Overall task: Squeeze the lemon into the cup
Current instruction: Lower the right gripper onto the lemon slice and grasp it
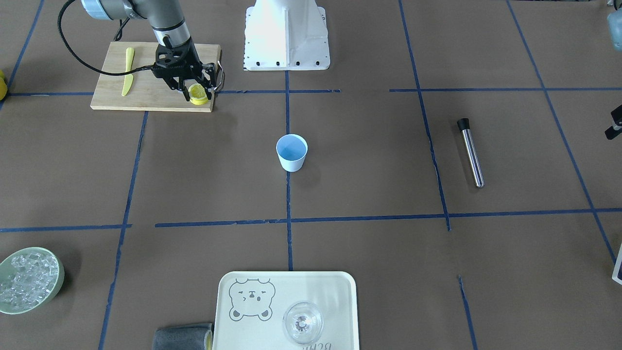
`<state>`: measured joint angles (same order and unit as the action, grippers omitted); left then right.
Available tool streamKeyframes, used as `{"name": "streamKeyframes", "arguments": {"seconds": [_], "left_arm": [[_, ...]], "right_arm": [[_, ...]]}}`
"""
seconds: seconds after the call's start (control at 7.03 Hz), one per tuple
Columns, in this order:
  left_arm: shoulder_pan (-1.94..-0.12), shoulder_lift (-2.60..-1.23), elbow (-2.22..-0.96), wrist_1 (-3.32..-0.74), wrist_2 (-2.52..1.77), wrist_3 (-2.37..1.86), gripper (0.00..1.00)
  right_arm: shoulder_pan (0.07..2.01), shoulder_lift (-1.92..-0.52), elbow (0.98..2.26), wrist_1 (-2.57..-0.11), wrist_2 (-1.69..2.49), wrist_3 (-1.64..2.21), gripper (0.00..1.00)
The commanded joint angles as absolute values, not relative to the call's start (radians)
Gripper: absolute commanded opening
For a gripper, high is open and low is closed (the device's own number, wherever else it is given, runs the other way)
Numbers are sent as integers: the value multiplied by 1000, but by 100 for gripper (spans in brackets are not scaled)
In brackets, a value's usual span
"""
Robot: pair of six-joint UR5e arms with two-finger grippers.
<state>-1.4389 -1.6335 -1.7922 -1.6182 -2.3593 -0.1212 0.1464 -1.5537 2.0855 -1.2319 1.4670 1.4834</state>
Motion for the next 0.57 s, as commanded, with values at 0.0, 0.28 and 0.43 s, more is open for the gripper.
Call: {"name": "streamKeyframes", "arguments": {"seconds": [0.0,0.28,0.43], "left_arm": [[-1439,-1634,-1793,-1618,-2359,-123,100],[-1439,-1634,-1798,-1617,-2359,-123,100],[-1439,-1634,-1801,-1618,-2359,-123,100]], "right_arm": [[149,-1557,2088,-1233,1468,1483,34],[158,-1562,2097,-1233,1476,1483,32],[184,-1565,2103,-1233,1506,1483,32]]}}
